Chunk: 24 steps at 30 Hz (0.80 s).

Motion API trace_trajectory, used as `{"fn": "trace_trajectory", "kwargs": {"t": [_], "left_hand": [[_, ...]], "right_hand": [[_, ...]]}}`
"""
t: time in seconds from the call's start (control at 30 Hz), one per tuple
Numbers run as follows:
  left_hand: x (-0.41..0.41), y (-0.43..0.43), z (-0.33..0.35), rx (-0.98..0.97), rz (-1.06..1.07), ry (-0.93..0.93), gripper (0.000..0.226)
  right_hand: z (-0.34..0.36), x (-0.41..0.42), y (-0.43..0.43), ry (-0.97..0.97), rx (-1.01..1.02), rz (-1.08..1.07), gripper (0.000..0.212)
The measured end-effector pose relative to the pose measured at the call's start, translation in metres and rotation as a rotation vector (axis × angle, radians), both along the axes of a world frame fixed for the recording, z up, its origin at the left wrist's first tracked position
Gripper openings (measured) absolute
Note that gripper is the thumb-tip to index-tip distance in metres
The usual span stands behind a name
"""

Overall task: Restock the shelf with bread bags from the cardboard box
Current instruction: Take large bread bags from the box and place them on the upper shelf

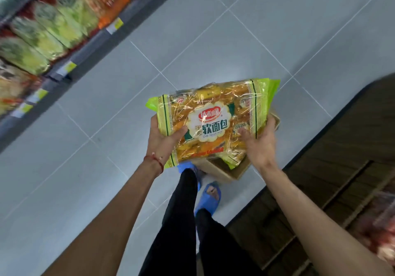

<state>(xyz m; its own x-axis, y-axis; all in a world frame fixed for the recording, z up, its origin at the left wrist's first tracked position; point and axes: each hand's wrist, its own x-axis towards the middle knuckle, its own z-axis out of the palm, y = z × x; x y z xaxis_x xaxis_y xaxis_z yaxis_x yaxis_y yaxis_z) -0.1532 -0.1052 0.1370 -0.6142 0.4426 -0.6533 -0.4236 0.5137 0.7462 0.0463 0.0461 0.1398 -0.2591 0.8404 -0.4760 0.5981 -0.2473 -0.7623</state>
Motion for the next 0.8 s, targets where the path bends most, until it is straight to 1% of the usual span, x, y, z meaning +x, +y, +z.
{"fn": "trace_trajectory", "kwargs": {"t": [0.1,0.2,0.3,0.37,0.43,0.47,0.53,0.6,0.67,0.7,0.73,0.8], "left_hand": [[-0.008,-0.016,0.053,0.08,0.019,0.102,0.068],[-0.017,-0.036,0.108,0.133,0.058,0.226,0.062],[-0.023,-0.059,0.164,0.173,0.105,0.327,0.059],[-0.03,-0.072,0.198,0.196,0.138,0.394,0.06],[-0.039,-0.085,0.229,0.199,0.174,0.434,0.068],[-0.044,-0.09,0.244,0.194,0.197,0.448,0.08],[-0.053,-0.099,0.276,0.208,0.232,0.476,0.105],[-0.069,-0.103,0.299,0.218,0.242,0.549,0.11],[-0.083,-0.101,0.329,0.24,0.258,0.6,0.109],[-0.094,-0.1,0.342,0.241,0.261,0.623,0.105],[-0.106,-0.097,0.352,0.247,0.262,0.641,0.099],[-0.133,-0.09,0.364,0.281,0.265,0.675,0.094]], "right_hand": [[0.044,-0.016,-0.01,0.099,0.041,0.027,0.076],[0.088,-0.028,-0.019,0.173,0.102,0.088,0.084],[0.134,-0.04,-0.031,0.243,0.156,0.156,0.071],[0.167,-0.053,-0.04,0.294,0.176,0.168,0.079],[0.196,-0.069,-0.046,0.334,0.234,0.209,0.088],[0.209,-0.078,-0.048,0.353,0.269,0.236,0.088],[0.235,-0.096,-0.048,0.388,0.314,0.267,0.082],[0.259,-0.116,-0.047,0.419,0.347,0.285,0.073],[0.279,-0.138,-0.043,0.453,0.387,0.293,0.07],[0.289,-0.151,-0.04,0.464,0.404,0.294,0.071],[0.299,-0.164,-0.038,0.464,0.431,0.289,0.073],[0.314,-0.193,-0.033,0.467,0.472,0.273,0.077]]}}
